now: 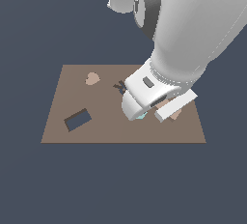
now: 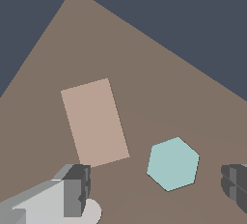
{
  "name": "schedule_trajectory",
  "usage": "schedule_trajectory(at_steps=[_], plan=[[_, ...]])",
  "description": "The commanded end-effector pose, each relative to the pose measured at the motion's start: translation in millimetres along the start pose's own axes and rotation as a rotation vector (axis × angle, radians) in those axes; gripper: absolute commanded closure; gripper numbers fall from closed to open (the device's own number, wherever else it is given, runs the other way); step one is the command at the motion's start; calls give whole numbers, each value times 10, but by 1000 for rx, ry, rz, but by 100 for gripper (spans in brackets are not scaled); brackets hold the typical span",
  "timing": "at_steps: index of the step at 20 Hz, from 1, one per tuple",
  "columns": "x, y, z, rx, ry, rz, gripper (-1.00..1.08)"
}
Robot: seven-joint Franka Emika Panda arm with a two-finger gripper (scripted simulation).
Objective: Insert a designated object into the corresponding slot on a board.
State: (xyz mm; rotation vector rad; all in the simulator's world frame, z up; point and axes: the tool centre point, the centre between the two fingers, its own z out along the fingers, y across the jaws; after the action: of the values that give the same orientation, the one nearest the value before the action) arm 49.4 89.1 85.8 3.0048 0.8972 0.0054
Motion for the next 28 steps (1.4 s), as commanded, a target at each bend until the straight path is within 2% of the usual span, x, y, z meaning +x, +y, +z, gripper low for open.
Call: schedule_trajectory(at_steps=[1, 6, 11, 25, 26, 28], plan=[[95, -126, 106, 2, 1, -82, -92], [204, -327, 261, 5, 0, -199, -92], [248, -439, 342, 7, 0, -260, -92], [245, -459, 556, 7, -1, -270, -92], [245, -459, 556, 7, -1, -270, 108], [245, -459, 556, 7, -1, -270, 108]])
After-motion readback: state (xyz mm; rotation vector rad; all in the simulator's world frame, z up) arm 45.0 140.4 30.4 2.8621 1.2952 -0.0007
